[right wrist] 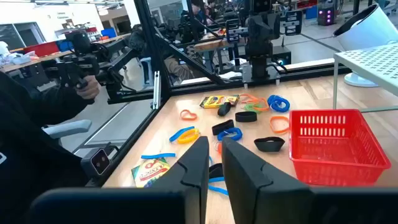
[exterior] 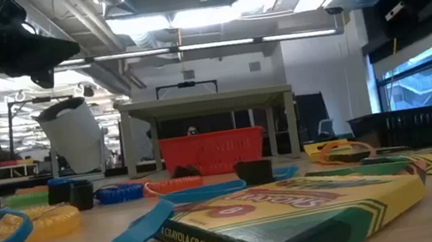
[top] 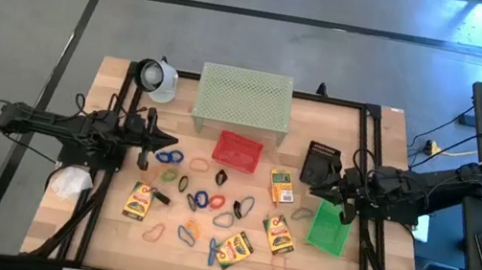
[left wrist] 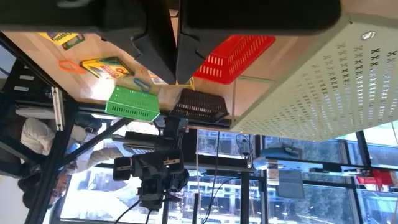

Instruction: Pick & Place Office Desk Supplies

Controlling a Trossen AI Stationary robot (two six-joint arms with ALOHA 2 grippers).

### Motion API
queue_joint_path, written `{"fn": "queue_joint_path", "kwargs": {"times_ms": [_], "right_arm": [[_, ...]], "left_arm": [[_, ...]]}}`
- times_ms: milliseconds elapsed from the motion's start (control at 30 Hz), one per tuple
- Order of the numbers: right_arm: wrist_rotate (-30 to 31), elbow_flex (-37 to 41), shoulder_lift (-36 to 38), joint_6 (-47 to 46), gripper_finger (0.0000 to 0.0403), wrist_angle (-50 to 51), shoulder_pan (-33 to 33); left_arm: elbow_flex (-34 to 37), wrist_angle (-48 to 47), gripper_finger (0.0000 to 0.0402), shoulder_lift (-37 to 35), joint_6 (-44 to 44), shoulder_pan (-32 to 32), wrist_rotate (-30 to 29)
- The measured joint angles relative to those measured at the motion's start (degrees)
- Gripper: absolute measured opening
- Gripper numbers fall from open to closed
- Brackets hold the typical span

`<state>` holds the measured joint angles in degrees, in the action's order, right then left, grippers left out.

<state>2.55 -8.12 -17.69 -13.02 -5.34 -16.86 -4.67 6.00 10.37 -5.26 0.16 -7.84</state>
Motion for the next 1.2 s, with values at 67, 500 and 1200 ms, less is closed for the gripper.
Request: {"fn": "queue_joint_path", "kwargs": {"times_ms": [67, 500, 1200], "right_arm": [[0.0, 0.0, 0.0, 0.0, 0.0047, 0.0, 0.0], [3.0, -2.4, -1.4, -2.4, 0.0043, 4.4, 0.0], [-7.4, -30.0, -38.9, -20.4, 0.0038, 30.4, 0.0]], "left_arm": [[0.0, 0.0, 0.0004, 0.0, 0.0, 0.0, 0.0], [0.0, 0.0, 0.0004, 0.0, -0.1, 0.0, -0.3], [0.0, -0.6, 0.0004, 0.0, 0.4, 0.0, -4.5]]}}
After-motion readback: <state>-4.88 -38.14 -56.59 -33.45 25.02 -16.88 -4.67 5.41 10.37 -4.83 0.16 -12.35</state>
